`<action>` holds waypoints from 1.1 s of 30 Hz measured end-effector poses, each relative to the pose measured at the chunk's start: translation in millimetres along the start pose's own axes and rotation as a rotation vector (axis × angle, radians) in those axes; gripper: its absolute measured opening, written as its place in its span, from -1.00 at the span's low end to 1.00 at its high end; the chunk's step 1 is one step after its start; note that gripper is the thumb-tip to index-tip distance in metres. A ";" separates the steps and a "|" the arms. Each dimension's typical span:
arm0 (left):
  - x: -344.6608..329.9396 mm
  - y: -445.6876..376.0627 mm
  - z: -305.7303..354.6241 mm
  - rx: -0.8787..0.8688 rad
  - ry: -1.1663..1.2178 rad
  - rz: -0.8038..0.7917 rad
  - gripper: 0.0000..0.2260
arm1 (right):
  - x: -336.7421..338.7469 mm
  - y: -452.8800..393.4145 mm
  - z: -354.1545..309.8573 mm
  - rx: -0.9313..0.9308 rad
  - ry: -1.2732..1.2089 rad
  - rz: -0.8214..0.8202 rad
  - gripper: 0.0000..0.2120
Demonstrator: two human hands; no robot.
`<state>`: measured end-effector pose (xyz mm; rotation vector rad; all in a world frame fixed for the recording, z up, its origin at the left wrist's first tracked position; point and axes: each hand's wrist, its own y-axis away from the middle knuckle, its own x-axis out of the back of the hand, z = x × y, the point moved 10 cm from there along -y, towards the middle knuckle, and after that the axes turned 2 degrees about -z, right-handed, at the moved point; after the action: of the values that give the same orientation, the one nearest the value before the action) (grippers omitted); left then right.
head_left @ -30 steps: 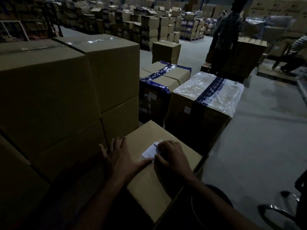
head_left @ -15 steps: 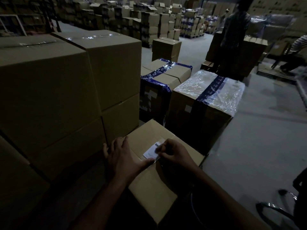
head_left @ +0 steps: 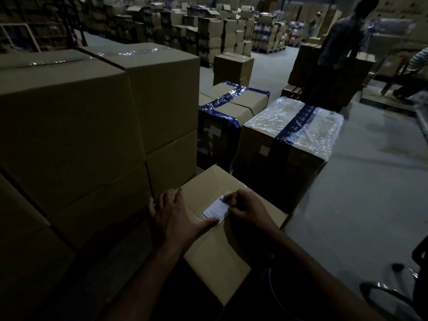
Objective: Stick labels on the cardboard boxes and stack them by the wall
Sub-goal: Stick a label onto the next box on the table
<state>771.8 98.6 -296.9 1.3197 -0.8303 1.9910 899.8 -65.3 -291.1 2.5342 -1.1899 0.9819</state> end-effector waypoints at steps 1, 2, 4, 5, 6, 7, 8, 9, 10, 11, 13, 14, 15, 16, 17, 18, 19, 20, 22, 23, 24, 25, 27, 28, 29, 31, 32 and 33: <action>-0.1 0.2 0.2 0.001 0.004 -0.003 0.19 | 0.4 1.2 3.0 -0.008 -0.035 -0.005 -0.90; 0.3 0.2 0.6 0.002 0.008 -0.004 0.18 | 2.4 2.3 5.1 -0.011 -0.063 0.007 -0.89; 1.2 0.3 1.4 0.005 0.012 -0.002 0.18 | 6.4 3.4 7.8 -0.015 -0.054 0.044 -0.87; 1.2 0.0 1.4 0.007 0.009 -0.002 0.18 | 7.1 3.1 6.6 -0.012 -0.016 0.059 -0.86; 0.8 -0.3 1.1 0.009 0.006 -0.004 0.19 | 6.8 3.0 5.1 -0.009 0.014 0.066 -0.87; 0.8 -0.5 1.0 0.009 0.005 -0.003 0.19 | 5.9 2.8 4.6 -0.013 0.027 0.065 -0.87; 0.8 -0.8 1.1 0.008 0.006 0.001 0.19 | 5.7 3.1 5.7 -0.024 0.024 0.061 -0.84; 0.8 -0.8 1.1 0.006 0.007 0.005 0.19 | 5.7 3.3 7.8 -0.038 0.009 0.055 -0.80; 0.7 -0.8 1.1 0.006 0.009 0.006 0.19 | 5.7 4.1 9.5 -0.047 -0.013 0.051 -0.79; 0.4 -0.8 0.9 0.006 0.009 0.005 0.19 | 5.7 5.2 10.8 -0.055 -0.025 0.054 -0.79; 0.4 -0.8 0.7 0.008 0.007 0.006 0.19 | 6.7 8.7 11.3 -0.058 -0.007 0.093 -0.81; 0.6 -0.8 0.5 0.006 0.006 0.009 0.19 | 7.3 10.5 9.4 -0.054 0.021 0.115 -0.82; 1.2 -0.7 0.6 0.004 0.007 0.011 0.19 | 7.4 12.0 6.6 -0.046 0.056 0.131 -0.84; 1.2 -0.8 0.3 0.003 0.008 0.010 0.19 | 6.9 12.9 4.4 -0.039 0.078 0.133 -0.85; 1.0 -0.9 0.3 0.003 0.007 0.010 0.19 | 6.3 13.1 3.4 -0.032 0.081 0.126 -0.86; 0.8 -0.9 0.2 0.003 0.005 0.012 0.19 | 5.9 13.6 3.1 -0.026 0.073 0.119 -0.85; 0.8 -0.9 0.4 0.002 0.005 0.016 0.19 | 5.5 13.9 4.9 -0.024 0.065 0.117 -0.81; 0.5 -1.1 0.4 0.001 0.004 0.019 0.19 | 5.3 14.6 6.2 -0.024 0.060 0.123 -0.79; -0.6 -1.7 -0.1 0.003 0.000 0.018 0.20 | 4.0 15.3 10.0 -0.036 0.081 0.146 -0.79; -1.1 -1.7 -0.5 0.004 0.001 0.017 0.20 | 3.8 15.7 9.8 -0.038 0.108 0.156 -0.80; -1.1 -1.9 -0.9 0.003 0.003 0.017 0.21 | 4.4 16.0 9.0 -0.040 0.126 0.163 -0.82; -1.3 -2.1 -1.0 0.002 0.007 0.018 0.21 | 5.6 16.1 8.4 -0.042 0.122 0.164 -0.84; -1.7 -2.4 -1.0 -0.002 0.016 0.014 0.21 | 7.5 17.0 8.6 -0.048 0.077 0.161 -0.82; -1.6 -2.2 -0.5 -0.005 0.019 0.014 0.21 | 8.2 17.9 8.8 -0.049 0.066 0.169 -0.80; -1.4 -2.0 -0.3 -0.006 0.019 0.016 0.21 | 7.8 18.6 10.4 -0.055 0.073 0.178 -0.79; -0.7 -1.7 -0.9 0.000 0.015 0.024 0.21 | 5.8 19.2 13.0 -0.068 0.093 0.192 -0.80; -0.3 -1.9 -1.3 0.004 0.015 0.028 0.21 | 4.6 19.4 13.5 -0.076 0.103 0.191 -0.82; -0.1 -2.2 -1.5 0.006 0.016 0.030 0.21 | 4.5 19.1 13.2 -0.082 0.112 0.190 -0.84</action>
<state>772.7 101.1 -297.0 1.3004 -0.8420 2.0258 894.3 -86.3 -300.5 2.3041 -1.4261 1.0770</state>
